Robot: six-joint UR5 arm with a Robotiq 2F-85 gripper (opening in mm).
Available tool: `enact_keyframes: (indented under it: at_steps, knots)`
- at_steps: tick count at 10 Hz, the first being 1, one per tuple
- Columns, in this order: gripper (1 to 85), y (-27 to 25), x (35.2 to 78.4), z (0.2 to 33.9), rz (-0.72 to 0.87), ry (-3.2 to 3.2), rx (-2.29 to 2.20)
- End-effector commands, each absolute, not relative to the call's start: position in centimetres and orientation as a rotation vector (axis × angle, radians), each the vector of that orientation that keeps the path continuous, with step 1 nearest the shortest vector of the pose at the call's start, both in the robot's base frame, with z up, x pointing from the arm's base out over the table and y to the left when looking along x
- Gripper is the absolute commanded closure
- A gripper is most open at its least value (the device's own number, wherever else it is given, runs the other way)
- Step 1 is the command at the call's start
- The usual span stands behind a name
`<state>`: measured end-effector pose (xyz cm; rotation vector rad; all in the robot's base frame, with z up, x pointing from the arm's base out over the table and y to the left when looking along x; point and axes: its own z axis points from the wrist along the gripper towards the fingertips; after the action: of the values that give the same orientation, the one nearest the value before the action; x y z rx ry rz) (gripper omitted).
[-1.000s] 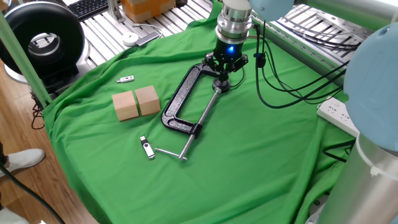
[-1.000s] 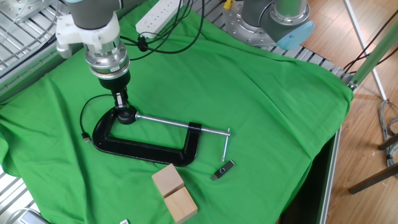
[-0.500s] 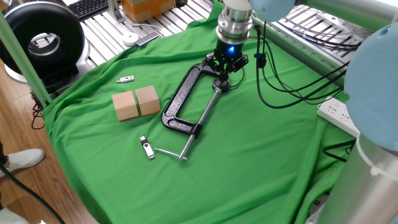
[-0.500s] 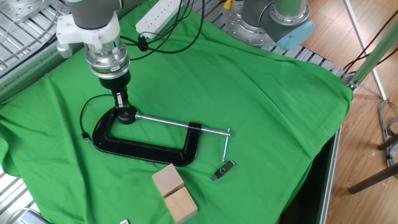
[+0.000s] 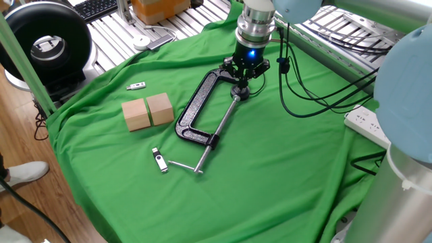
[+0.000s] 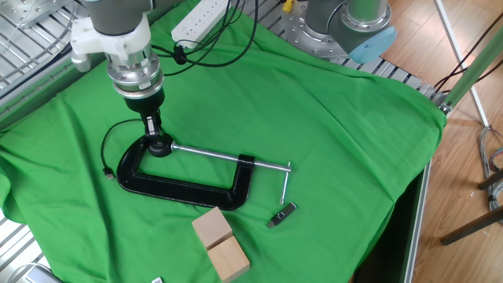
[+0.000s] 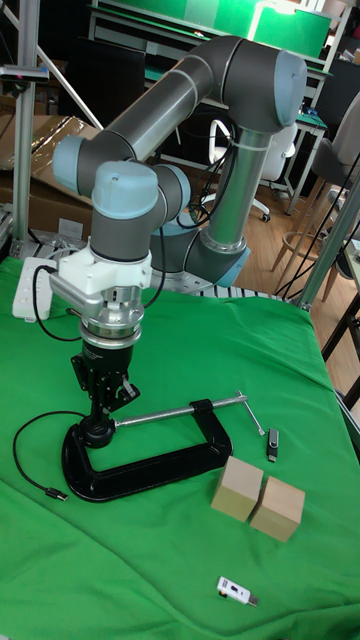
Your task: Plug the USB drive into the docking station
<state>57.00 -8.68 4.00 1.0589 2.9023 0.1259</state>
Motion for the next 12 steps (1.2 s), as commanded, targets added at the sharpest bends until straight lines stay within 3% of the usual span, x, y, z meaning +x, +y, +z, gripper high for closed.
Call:
enact_keyframes:
  at_steps: [1, 12]
  knots:
    - [84.0, -8.71, 57.46, 4.25, 0.149, 2.886, 1.066]
    - [84.0, -8.65, 57.15, 4.01, 0.161, 2.891, 1.068]
